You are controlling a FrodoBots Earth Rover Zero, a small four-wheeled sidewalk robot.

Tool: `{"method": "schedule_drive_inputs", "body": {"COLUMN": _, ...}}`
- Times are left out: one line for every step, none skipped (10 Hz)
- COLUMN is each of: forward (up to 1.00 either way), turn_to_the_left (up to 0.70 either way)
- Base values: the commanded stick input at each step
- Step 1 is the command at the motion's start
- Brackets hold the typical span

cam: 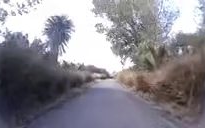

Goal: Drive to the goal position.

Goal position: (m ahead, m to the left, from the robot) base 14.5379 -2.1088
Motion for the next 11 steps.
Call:
{"method": "schedule_drive_inputs", "body": {"forward": 0.85, "turn_to_the_left": 0.0}}
{"method": "schedule_drive_inputs", "body": {"forward": 0.85, "turn_to_the_left": 0.0}}
{"method": "schedule_drive_inputs", "body": {"forward": 0.85, "turn_to_the_left": 0.0}}
{"method": "schedule_drive_inputs", "body": {"forward": 0.85, "turn_to_the_left": 0.0}}
{"method": "schedule_drive_inputs", "body": {"forward": 0.85, "turn_to_the_left": 0.0}}
{"method": "schedule_drive_inputs", "body": {"forward": 0.85, "turn_to_the_left": 0.0}}
{"method": "schedule_drive_inputs", "body": {"forward": 0.85, "turn_to_the_left": 0.0}}
{"method": "schedule_drive_inputs", "body": {"forward": 0.85, "turn_to_the_left": 0.0}}
{"method": "schedule_drive_inputs", "body": {"forward": 0.85, "turn_to_the_left": 0.0}}
{"method": "schedule_drive_inputs", "body": {"forward": 0.85, "turn_to_the_left": 0.0}}
{"method": "schedule_drive_inputs", "body": {"forward": 0.85, "turn_to_the_left": 0.0}}
